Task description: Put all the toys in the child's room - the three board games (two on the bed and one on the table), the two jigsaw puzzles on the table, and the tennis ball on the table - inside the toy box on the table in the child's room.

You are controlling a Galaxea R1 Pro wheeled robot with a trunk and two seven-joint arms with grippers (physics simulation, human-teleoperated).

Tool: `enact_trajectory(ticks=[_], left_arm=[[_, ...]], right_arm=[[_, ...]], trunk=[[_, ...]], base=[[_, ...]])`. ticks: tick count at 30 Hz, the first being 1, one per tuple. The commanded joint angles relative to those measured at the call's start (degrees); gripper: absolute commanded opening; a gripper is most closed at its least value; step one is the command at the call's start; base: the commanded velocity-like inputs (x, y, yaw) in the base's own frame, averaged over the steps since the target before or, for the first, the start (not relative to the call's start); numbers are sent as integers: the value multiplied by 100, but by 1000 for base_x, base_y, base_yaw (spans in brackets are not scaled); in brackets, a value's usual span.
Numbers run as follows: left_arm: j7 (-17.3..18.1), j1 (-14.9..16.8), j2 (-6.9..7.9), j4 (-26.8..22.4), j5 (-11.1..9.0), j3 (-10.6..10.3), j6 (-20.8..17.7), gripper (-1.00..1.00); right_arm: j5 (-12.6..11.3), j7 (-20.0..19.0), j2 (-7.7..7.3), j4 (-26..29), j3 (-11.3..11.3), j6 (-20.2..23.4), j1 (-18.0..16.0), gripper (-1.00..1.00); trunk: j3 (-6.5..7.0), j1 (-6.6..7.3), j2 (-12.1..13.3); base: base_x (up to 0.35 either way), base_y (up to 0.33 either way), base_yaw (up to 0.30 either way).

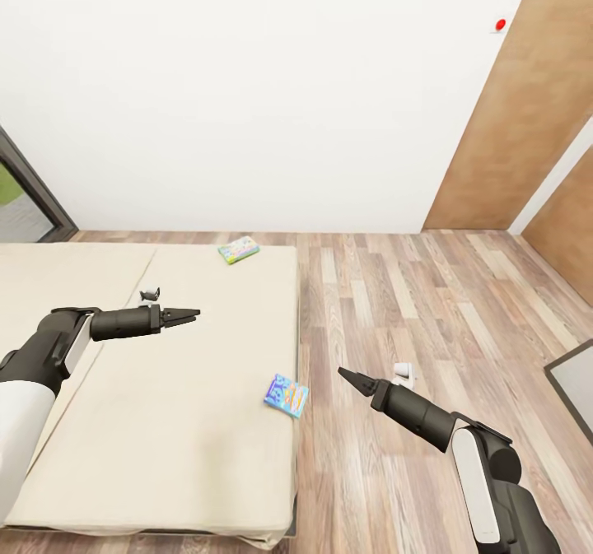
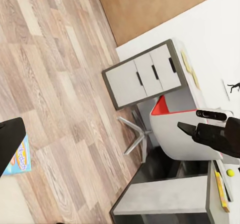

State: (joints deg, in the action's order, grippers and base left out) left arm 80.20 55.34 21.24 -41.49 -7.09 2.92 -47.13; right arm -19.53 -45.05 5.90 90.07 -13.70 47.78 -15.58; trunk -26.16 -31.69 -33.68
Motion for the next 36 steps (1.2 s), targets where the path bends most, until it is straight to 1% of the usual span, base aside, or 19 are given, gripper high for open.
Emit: enact_trajectory(ticks=[1,23,30,33,36], left_arm=[[13,3,2,1,-11,-2,-60,100],[13,3,3,1,-11,-2,-60,100],[14,3,-26,1,-12,-11,-60,100],[4,3,-35,1,-6,-14,-60,100],[-9,3,-39,1,-4,-12,-63,100]], right_arm=[[1,-22,4,2,-12,30,-5,100],[-7,-53,1,14,-18,56,-6,100],[-16,-58,11,-4,-20,59,-4,100],[-62,-65,-4,13,-33,67,0,100],[-188,-66,-37,-8,-45,68,1,100]], trunk=[[3,-2,-6],[211,-2,-6],[277,-2,-6],[306,-2,-6],[334,-2,-6]], base=[[0,0,0],[0,0,0],[0,0,0],[0,0,0],[0,0,0]])
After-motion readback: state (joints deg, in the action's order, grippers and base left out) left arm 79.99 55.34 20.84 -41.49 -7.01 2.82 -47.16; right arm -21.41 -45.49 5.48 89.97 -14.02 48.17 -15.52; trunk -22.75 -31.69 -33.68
